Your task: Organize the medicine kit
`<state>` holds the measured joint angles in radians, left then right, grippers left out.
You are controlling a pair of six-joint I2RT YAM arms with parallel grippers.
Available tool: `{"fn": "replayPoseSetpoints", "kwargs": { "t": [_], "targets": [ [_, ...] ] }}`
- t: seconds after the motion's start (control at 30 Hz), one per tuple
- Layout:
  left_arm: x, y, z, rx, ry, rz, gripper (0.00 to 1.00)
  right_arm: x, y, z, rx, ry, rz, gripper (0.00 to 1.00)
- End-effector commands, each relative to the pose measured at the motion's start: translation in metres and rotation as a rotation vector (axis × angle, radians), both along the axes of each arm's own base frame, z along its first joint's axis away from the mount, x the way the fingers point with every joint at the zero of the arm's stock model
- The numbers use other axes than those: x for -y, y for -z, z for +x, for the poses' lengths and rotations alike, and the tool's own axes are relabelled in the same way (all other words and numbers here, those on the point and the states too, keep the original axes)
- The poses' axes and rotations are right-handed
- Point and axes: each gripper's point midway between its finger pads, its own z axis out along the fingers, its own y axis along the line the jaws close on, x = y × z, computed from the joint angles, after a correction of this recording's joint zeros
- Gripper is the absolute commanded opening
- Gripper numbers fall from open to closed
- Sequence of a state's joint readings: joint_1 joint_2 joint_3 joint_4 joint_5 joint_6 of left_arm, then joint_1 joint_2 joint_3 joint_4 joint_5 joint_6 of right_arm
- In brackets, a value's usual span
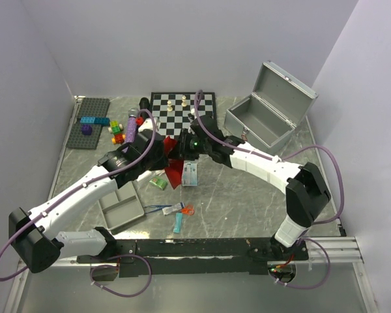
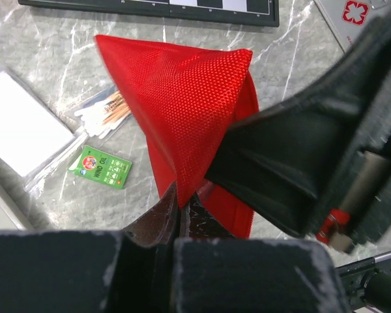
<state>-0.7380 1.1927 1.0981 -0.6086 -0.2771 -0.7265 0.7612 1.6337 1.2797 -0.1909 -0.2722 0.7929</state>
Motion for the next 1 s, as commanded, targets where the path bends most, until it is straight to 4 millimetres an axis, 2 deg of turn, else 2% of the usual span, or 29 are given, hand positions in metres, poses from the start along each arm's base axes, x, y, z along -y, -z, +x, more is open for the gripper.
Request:
{"fn": "replayPoseSetpoints", "kwargs": {
  "t": [0.0,0.13,0.23,0.37,0.57,0.7,0.8,0.9,0.97],
  "targets": [
    [0.017,-0.02,-0.005,0.044,0.051,-0.085,0.01,-0.01,-0.016,0.017,0.025,0.027,0.035,0.24],
    [0.018,-0.026,-0.007,0.062,0.065,-0.101,0.01,-0.01,-0.008,0.018,0.024,0.026,0.019,0.34],
    [0.018,-0.027,-0.006,0.07,0.063,-0.103,0.01,-0.009,-0.007,0.017,0.031,0.023,0.016,0.52],
    [0.014,-0.025,-0.004,0.07,0.05,-0.076,0.01,-0.001,-0.014,0.016,0.063,0.031,0.011,0.67],
    [-0.002,-0.018,0.001,0.072,-0.014,-0.005,0.01,0.015,-0.043,0.002,0.135,0.009,0.017,0.77],
    [-0.021,-0.009,0.007,0.064,-0.086,0.075,0.01,0.029,-0.073,-0.021,0.177,-0.047,0.048,0.83],
    [-0.028,-0.005,0.01,0.054,-0.106,0.1,0.01,0.039,-0.095,-0.039,0.22,-0.098,0.077,0.88],
    [-0.034,-0.005,0.012,0.052,-0.116,0.112,0.01,0.052,-0.1,-0.052,0.258,-0.131,0.063,0.89],
    [-0.042,-0.011,0.014,0.06,-0.134,0.124,0.01,0.061,-0.085,-0.054,0.282,-0.133,0.013,0.89]
  ]
}}
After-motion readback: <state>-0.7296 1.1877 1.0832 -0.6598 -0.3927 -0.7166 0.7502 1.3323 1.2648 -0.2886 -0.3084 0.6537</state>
